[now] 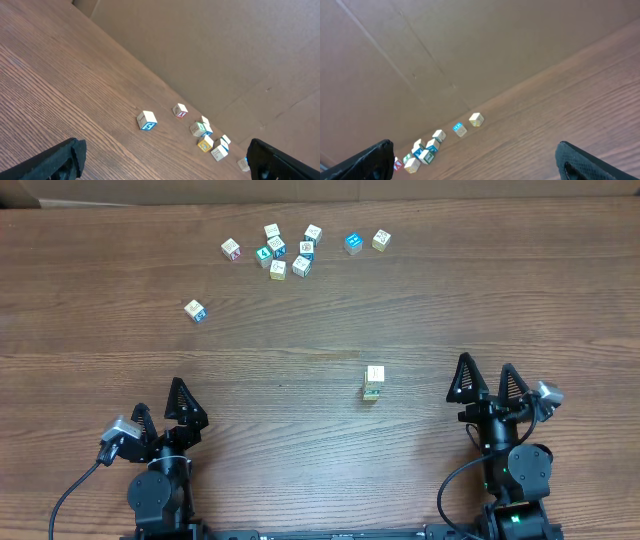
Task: Form a tower
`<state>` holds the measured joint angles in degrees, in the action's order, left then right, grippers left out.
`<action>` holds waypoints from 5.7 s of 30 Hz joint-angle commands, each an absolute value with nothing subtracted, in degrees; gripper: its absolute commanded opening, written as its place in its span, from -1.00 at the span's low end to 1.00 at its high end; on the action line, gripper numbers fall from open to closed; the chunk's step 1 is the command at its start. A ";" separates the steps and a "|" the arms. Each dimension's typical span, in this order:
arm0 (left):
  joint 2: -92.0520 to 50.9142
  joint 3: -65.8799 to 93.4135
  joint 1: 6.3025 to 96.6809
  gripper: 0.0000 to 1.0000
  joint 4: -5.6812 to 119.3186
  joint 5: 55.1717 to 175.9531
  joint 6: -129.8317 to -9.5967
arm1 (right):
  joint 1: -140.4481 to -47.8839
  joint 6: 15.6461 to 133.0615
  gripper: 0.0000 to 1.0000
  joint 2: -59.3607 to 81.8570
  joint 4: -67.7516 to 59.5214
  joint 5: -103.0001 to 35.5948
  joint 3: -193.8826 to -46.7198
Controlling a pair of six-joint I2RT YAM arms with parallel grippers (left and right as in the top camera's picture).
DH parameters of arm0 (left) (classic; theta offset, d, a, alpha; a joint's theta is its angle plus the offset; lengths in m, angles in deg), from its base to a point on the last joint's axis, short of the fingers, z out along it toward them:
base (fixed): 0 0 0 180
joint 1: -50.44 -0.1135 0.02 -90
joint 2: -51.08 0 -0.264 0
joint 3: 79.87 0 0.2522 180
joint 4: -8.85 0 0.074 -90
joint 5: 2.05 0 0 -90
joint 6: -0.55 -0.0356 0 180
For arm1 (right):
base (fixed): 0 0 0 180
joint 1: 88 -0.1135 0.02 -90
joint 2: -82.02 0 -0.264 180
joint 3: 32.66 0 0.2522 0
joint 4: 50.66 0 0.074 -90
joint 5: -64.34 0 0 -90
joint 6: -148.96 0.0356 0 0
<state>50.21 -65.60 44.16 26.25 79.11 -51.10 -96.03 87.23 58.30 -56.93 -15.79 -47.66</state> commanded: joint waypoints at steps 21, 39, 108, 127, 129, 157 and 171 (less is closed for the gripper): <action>50.83 -65.81 44.46 0.99 26.19 78.78 -52.20 | -95.99 87.01 1.00 81.94 -33.15 -15.40 -46.87; 50.83 -65.81 44.46 0.99 26.19 78.78 -52.20 | -90.79 87.01 1.00 81.90 -33.09 -15.38 -46.87; 50.83 -65.81 44.46 0.99 26.19 78.78 -52.20 | -90.22 61.37 1.00 81.86 -32.50 -21.28 -46.87; 50.83 -65.81 44.46 0.99 26.19 78.78 -52.20 | -90.22 58.46 1.00 81.86 -32.47 -21.91 -46.87; 50.83 -65.81 44.46 0.99 26.19 78.78 -52.20 | -90.22 58.46 1.00 81.86 -32.47 -21.91 -46.87; 50.83 -65.81 44.46 0.98 26.19 78.78 -52.20 | -90.22 58.46 1.00 81.86 -32.47 -21.91 -46.87; 50.83 -65.81 44.46 0.99 26.21 79.83 -55.54 | -90.22 58.46 1.00 81.86 -32.47 -21.91 -46.87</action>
<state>50.21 -65.60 44.16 26.25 79.11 -51.30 -90.59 58.88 81.22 -32.37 -21.41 -47.48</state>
